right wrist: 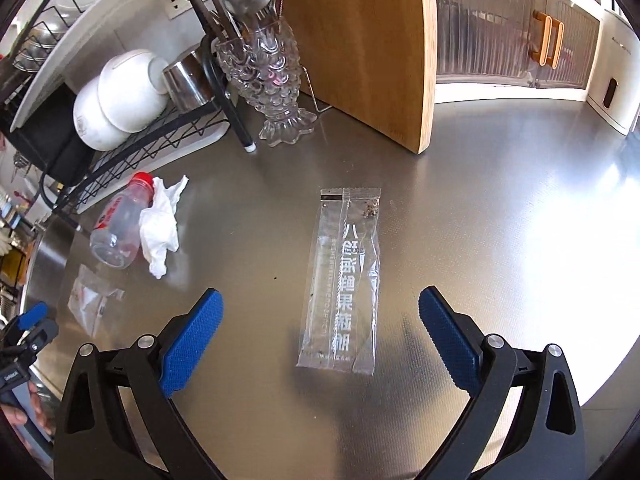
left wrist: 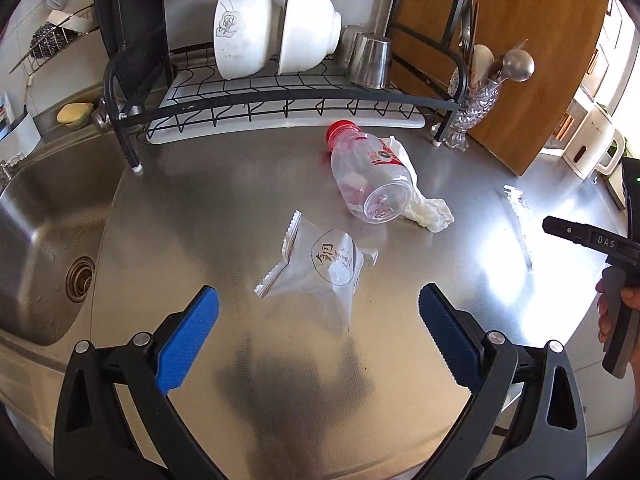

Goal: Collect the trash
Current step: 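Grasp the clear printed bag with the left tool while the right grasps the clear packet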

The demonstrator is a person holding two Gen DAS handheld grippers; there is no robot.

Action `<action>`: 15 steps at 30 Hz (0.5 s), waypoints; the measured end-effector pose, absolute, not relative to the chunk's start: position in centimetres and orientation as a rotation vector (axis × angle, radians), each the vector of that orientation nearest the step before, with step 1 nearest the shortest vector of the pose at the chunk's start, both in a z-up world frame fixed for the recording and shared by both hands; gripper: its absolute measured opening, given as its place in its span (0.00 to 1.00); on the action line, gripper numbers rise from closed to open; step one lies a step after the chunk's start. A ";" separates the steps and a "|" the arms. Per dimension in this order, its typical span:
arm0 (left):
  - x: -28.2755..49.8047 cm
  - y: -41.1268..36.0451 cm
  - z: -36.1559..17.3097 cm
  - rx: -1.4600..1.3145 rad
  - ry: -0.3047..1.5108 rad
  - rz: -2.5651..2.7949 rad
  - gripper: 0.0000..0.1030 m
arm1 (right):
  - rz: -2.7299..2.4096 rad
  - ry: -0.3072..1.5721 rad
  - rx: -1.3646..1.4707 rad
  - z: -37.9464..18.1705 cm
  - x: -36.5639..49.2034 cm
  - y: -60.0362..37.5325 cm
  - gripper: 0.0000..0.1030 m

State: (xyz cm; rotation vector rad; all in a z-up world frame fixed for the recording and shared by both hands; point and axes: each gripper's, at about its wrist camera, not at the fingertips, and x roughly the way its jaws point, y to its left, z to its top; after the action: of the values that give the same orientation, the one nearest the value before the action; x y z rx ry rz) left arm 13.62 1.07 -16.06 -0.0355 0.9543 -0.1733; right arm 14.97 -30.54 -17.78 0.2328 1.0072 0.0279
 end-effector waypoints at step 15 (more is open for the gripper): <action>16.9 0.0 -19.7 0.046 1.043 -0.187 0.91 | 0.016 1.086 0.198 -20.3 16.7 -29.2 0.70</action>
State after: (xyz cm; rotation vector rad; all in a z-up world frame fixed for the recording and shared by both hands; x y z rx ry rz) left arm 16.93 0.00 -19.69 0.0456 1.0431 -0.1867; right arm 16.65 -29.18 -20.29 0.1982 1.0864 0.0157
